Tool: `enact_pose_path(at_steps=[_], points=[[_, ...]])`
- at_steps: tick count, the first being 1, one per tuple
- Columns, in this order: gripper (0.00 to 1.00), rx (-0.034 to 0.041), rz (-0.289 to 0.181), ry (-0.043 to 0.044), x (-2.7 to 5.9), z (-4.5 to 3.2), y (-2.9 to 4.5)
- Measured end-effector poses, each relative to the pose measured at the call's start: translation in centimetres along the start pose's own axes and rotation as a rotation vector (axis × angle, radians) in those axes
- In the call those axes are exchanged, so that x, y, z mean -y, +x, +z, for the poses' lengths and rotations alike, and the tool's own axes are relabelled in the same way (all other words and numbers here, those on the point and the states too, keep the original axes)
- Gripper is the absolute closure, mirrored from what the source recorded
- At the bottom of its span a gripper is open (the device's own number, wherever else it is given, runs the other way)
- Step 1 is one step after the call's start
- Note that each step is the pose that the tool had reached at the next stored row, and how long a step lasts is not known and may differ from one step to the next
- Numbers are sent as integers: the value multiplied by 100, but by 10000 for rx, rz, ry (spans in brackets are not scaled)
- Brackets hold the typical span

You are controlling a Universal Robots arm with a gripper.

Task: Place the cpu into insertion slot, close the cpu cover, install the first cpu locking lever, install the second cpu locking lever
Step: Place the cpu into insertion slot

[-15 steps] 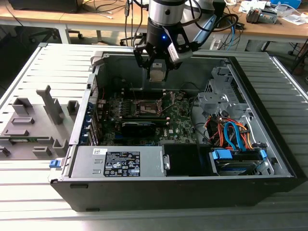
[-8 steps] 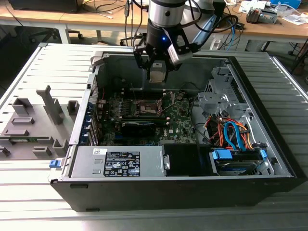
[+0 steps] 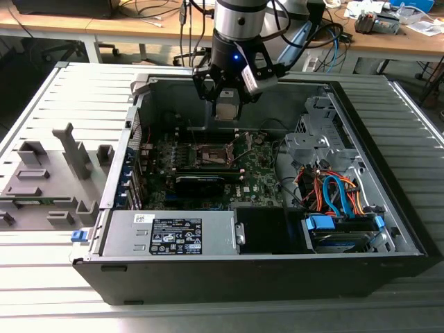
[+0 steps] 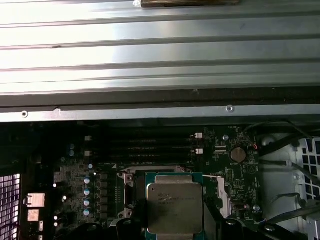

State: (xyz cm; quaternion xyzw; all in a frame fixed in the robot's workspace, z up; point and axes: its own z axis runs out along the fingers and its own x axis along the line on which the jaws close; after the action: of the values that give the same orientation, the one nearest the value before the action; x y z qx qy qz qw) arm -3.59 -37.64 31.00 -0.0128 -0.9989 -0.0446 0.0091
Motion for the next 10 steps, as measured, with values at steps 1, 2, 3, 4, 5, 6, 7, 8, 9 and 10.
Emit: enact_pose_path(at_steps=[1,2,3,4,5,6,7,8,9,10], points=[[46,0,1,0,1,2,0],[46,0,0,0,3,4,0],[46,0,1,1,4,5,0],[46,0,0,0,5,7,0],[46,0,1,0,7,9,0],[46,0,1,0,8,10,0],[46,0,1,1,10,13,0],[46,0,0,0,13,16,-1],[46,0,0,0,14,17,-1],[46,0,1,0,15,19,-1]])
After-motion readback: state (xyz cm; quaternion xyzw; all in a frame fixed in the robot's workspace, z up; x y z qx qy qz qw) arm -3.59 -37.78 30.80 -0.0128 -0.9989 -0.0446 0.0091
